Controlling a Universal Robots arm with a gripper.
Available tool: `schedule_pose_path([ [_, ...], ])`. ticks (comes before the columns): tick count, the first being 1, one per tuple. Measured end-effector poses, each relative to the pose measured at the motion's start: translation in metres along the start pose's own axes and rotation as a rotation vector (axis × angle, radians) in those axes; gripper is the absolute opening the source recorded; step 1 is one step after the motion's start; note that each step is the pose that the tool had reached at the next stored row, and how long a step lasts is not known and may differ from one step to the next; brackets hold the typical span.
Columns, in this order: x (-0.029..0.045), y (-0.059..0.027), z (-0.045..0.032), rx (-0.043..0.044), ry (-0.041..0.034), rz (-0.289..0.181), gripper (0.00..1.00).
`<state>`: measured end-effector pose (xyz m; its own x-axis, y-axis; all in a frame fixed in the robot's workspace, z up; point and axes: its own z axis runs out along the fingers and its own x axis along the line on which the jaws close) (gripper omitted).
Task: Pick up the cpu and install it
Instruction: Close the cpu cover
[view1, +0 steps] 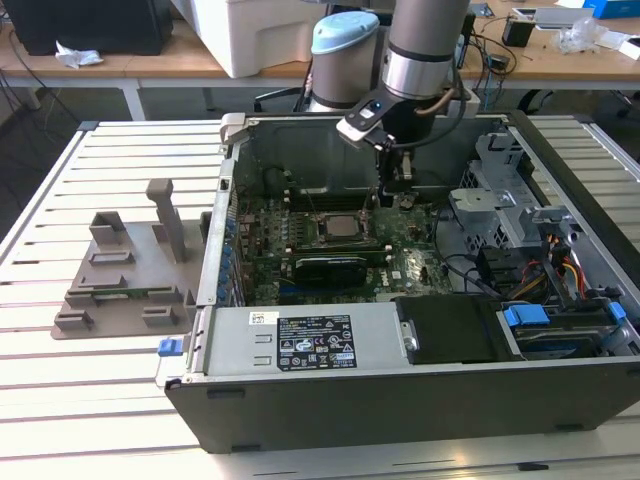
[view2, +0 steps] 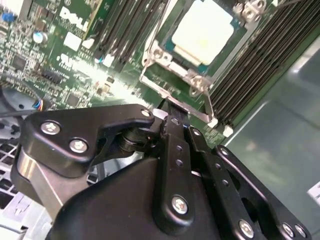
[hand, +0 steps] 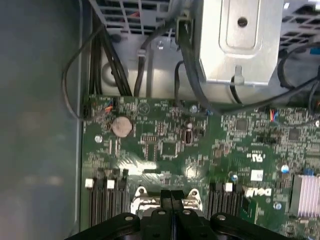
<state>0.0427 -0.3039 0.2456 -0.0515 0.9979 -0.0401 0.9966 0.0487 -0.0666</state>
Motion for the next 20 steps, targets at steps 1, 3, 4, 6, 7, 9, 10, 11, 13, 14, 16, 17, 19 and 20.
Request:
schedule_pose_path([
  [1, 0.0001, -0.0017, 0.0001, 0.0000, 0.0001, 0.000, 0.11],
  [3, 0.0004, -0.0072, 0.0007, 0.0000, 0.0007, 0.000, 0.11],
  [4, 0.0004, -0.0090, 0.0008, 0.0000, 0.0012, 0.000, 0.11],
  [6, 0.0007, -0.0122, 0.0012, -0.0001, 0.0018, 0.000, 0.11],
  [7, 0.0007, -0.0136, 0.0013, -0.0001, 0.0019, 0.000, 0.11],
  [9, 0.0011, -0.0198, 0.0033, -0.0002, 0.0021, 0.000, 0.11],
  [10, 0.0013, -0.0218, 0.0052, -0.0001, 0.0021, 0.000, 0.11],
  [11, 0.0015, -0.0249, 0.0081, 0.0000, 0.0020, 0.000, 0.11],
  [13, 0.0020, -0.0297, 0.0123, -0.0001, 0.0021, 0.000, 0.11],
  [14, 0.0023, -0.0334, 0.0154, -0.0001, 0.0021, 0.000, 0.11],
  [16, 0.0033, -0.0463, 0.0238, 0.0000, 0.0020, 0.000, 0.11],
  [17, 0.0039, -0.0548, 0.0282, 0.0000, 0.0019, 0.000, 0.11],
  [19, 0.0047, -0.0661, 0.0341, -0.0001, 0.0022, 0.000, 0.11],
  [20, 0.0050, -0.0697, 0.0367, -0.0001, 0.0022, 0.000, 0.11],
])
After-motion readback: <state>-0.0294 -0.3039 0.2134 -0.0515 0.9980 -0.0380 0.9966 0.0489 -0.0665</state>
